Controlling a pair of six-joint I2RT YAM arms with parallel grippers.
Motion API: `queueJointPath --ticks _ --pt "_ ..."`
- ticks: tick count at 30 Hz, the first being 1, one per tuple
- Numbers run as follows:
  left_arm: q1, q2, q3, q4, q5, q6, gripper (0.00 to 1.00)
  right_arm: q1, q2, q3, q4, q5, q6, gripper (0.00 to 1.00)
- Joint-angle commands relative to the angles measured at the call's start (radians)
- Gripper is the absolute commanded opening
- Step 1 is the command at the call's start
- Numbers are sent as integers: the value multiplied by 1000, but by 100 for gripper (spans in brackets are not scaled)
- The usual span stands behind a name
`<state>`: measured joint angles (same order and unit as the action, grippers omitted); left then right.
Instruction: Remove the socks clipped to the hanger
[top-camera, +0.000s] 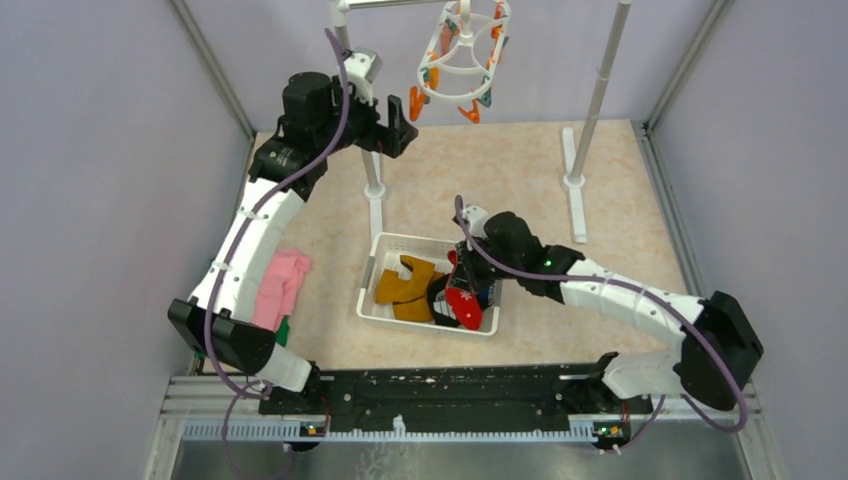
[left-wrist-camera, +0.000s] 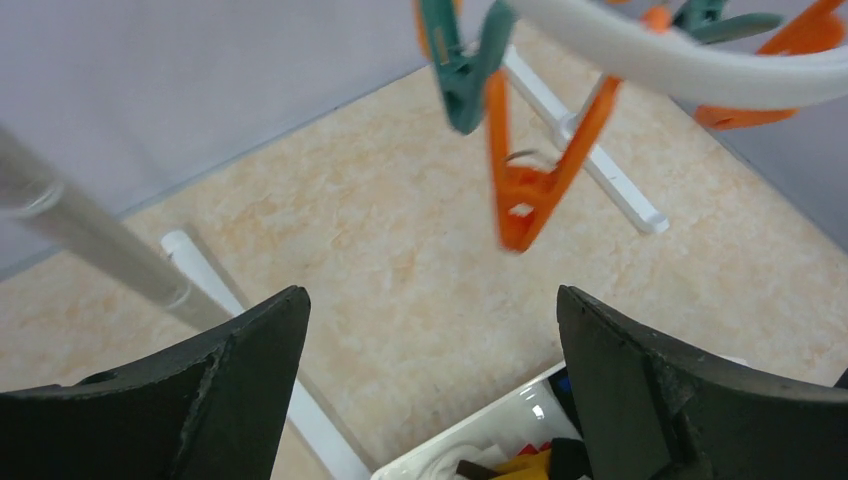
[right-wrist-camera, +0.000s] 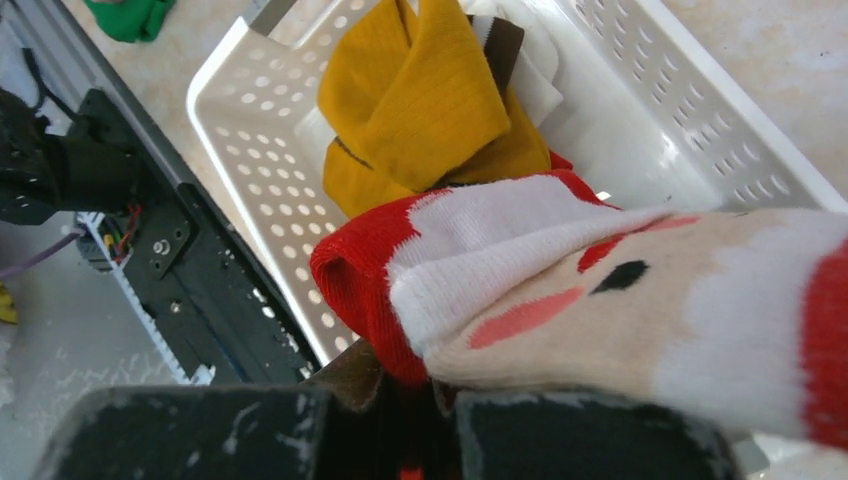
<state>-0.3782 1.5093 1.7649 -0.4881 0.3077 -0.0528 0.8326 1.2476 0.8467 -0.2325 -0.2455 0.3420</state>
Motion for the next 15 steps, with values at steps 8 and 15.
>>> queueJointPath --ticks 8,15 --pt "189 -134 -197 -131 125 86 99 -7 341 226 -3 12 -83 25" --pt "225 -152 -246 -159 122 154 99 -7 330 203 -93 145 -57 74"
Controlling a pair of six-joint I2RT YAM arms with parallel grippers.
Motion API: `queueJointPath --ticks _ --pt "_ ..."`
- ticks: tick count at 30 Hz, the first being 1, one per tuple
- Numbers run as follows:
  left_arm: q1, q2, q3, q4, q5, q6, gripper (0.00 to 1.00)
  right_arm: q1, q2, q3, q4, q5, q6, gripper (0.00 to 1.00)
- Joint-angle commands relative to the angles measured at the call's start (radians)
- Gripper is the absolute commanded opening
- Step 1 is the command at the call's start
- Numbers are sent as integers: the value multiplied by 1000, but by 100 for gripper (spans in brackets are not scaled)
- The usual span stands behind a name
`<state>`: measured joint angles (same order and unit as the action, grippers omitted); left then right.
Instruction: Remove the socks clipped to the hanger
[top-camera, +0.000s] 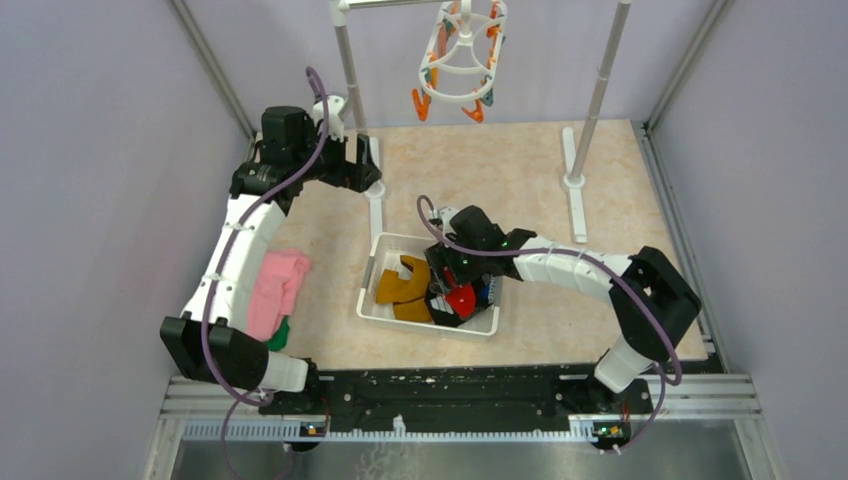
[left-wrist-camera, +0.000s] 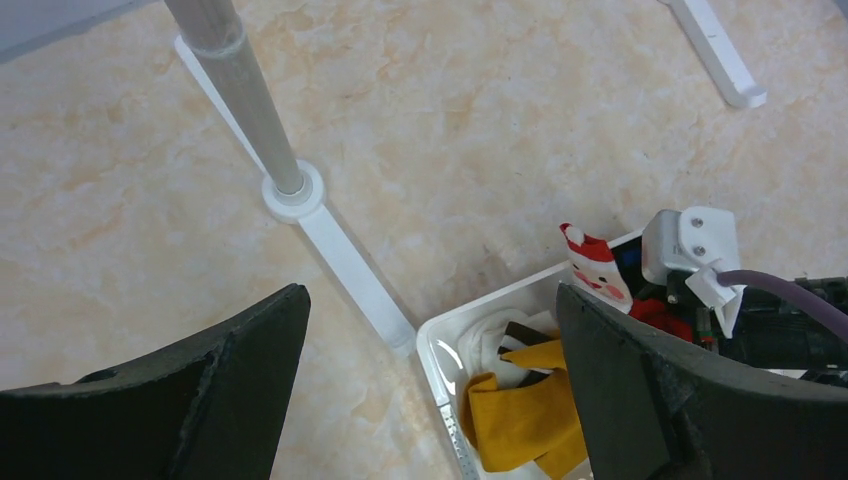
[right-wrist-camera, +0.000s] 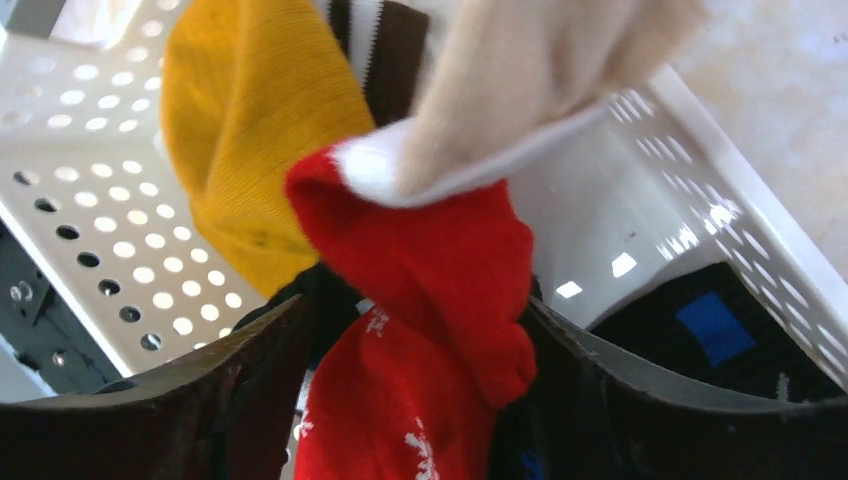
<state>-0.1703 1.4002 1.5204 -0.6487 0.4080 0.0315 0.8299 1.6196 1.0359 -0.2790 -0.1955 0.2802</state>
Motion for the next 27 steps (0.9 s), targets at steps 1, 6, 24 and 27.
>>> queueJointPath --ticks 1,6,24,27 --pt "20 -41 -4 -8 20 84 99 -5 -72 1 -56 127 8 82" --pt "46 -55 -56 1 27 122 99 -5 -257 45 -167 204 11 99" --pt "204 -47 -419 353 7 127 99 -519 -597 -88 -239 358 123 99" --pt "241 -21 -444 356 41 130 99 -560 -625 -138 -104 242 143 99"
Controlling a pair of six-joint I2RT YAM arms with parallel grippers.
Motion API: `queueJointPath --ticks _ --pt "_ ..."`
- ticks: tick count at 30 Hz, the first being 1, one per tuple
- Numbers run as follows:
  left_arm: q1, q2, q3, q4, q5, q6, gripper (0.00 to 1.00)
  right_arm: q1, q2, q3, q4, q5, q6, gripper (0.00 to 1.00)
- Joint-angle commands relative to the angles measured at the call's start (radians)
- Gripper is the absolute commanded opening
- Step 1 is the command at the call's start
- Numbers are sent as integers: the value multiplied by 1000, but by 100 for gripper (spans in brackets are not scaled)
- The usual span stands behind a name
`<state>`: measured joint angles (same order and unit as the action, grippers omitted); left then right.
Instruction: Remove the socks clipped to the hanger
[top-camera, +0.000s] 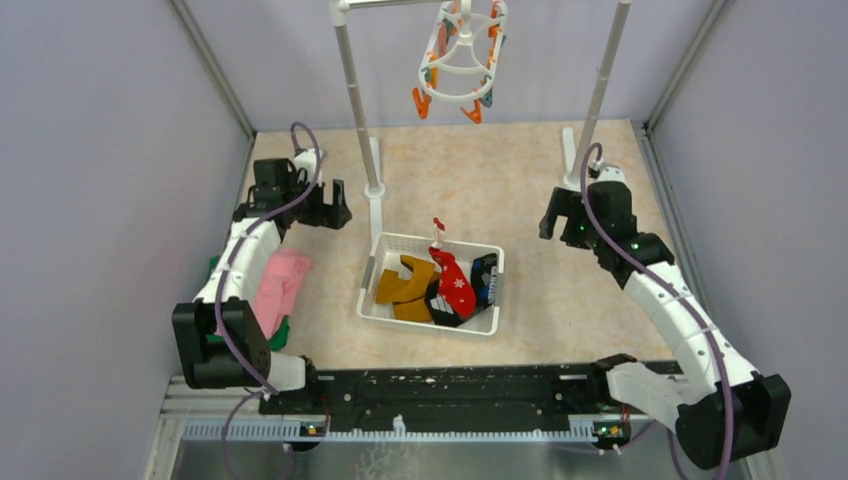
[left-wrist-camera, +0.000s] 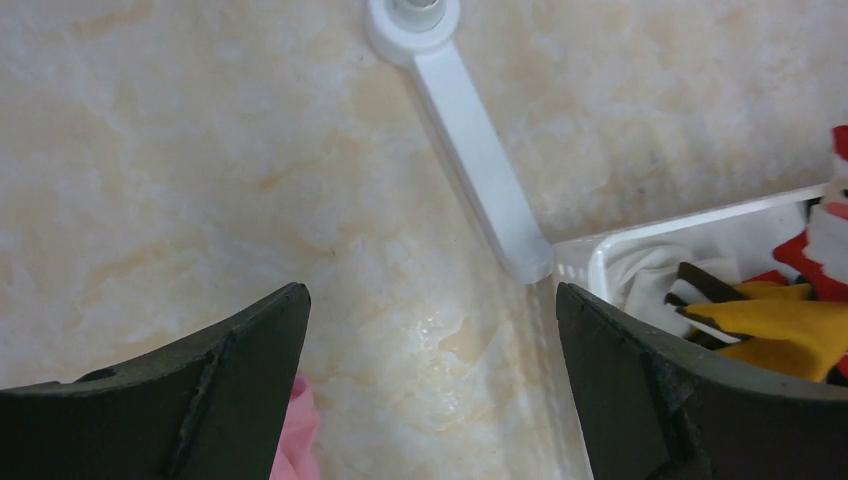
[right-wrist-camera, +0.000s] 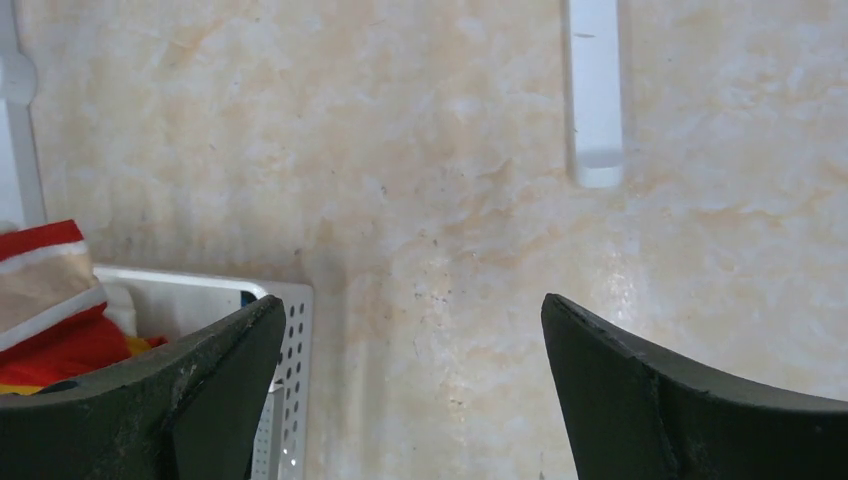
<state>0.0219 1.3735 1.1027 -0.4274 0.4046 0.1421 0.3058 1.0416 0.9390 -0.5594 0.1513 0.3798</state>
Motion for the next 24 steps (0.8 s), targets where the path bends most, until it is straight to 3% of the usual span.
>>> queueJointPath --ticks 1,4,9,14,17,24 --pt "57 13 -24 125 51 24 99 -35 -32 -43 220 -137 55 99" --pt "70 18 -21 116 48 24 99 -13 94 -6 311 -218 94 96" --pt "85 -7 -27 98 39 21 99 213 301 80 405 -165 103 89" --pt "93 -17 -35 80 36 19 99 371 468 114 539 -283 115 77" --pt "95 -10 -35 63 36 18 99 453 552 154 524 -325 100 68" --pt "97 -5 -28 48 27 25 99 522 641 88 474 -318 94 63"
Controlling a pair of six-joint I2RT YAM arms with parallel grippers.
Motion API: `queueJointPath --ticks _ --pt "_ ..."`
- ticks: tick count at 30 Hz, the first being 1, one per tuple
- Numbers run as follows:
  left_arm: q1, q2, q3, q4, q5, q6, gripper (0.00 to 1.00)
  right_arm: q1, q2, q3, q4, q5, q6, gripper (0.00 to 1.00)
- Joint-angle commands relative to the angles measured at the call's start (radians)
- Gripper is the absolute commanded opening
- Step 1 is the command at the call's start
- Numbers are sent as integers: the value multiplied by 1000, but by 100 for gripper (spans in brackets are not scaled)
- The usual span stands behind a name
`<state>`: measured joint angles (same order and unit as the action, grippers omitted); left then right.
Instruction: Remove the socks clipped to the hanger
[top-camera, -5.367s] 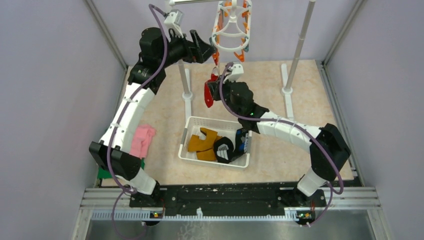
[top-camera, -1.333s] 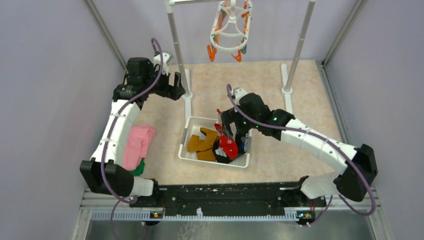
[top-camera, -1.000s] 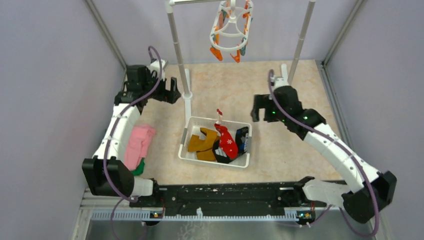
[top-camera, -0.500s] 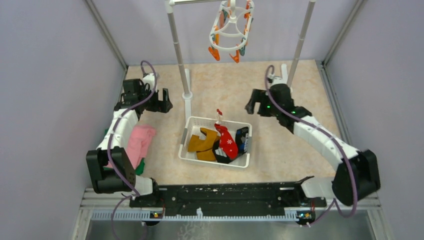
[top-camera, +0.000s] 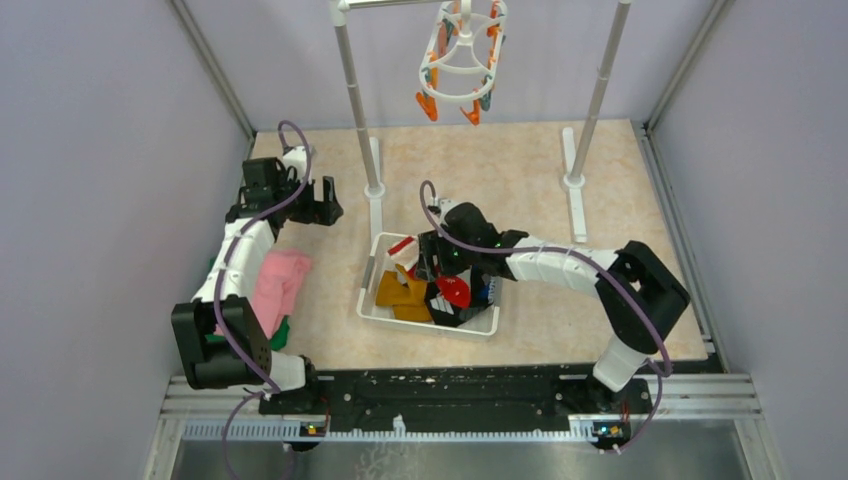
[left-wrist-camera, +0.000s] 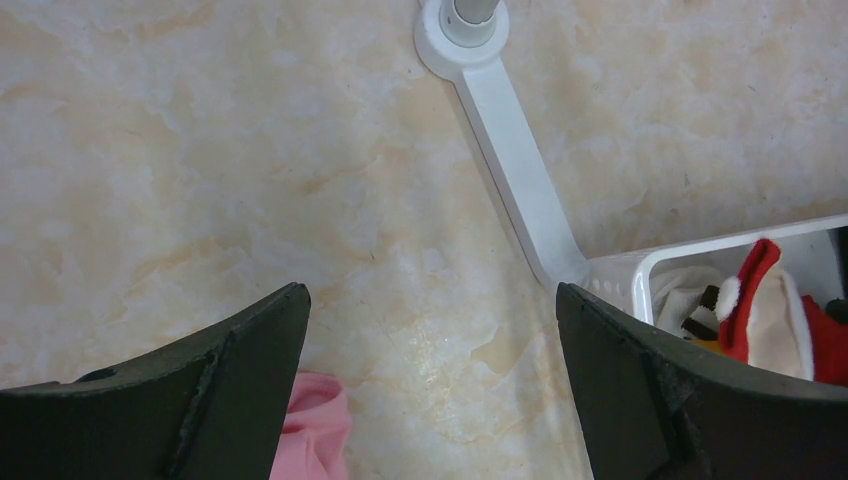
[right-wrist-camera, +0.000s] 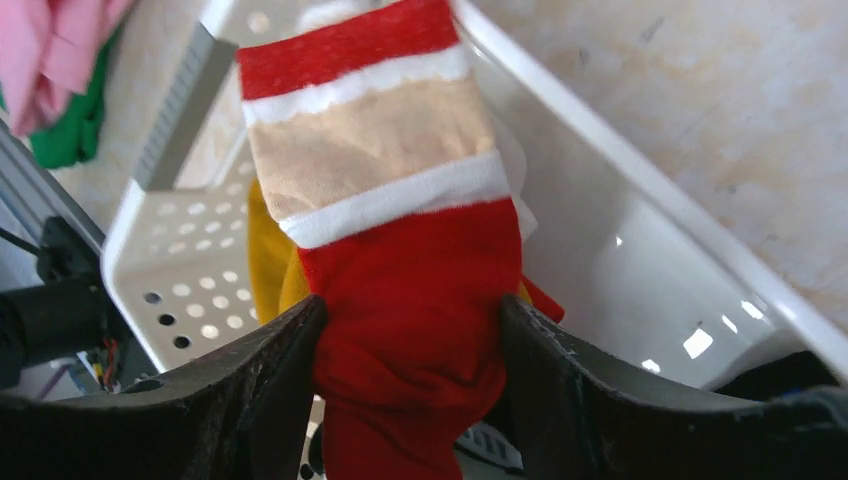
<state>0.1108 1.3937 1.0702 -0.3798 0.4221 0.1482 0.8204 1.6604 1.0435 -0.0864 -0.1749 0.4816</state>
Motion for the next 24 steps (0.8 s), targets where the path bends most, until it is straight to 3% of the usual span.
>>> queueJointPath --ticks 1,6,12,14,17,19,22,24 --pt "8 -30 6 1 10 19 99 3 26 -31 -7 31 -9 62" --pt "9 -44 16 2 10 12 99 -20 42 -30 -67 99 -47 59" --pt "9 -60 16 -1 4 14 99 -20 -75 106 -194 100 -112 92" --pt "11 -65 16 1 4 16 99 -22 -135 147 -239 110 -124 98" --pt "11 -66 11 18 12 13 99 -49 -239 161 -285 149 -141 99" --pt "12 -57 -1 45 25 6 99 -99 -335 111 -284 210 -151 99" --pt "12 -27 -38 112 56 0 99 -271 -485 -7 -252 290 -146 99" --pt "12 -8 -73 180 71 -20 99 -377 -599 -100 -222 495 -148 99"
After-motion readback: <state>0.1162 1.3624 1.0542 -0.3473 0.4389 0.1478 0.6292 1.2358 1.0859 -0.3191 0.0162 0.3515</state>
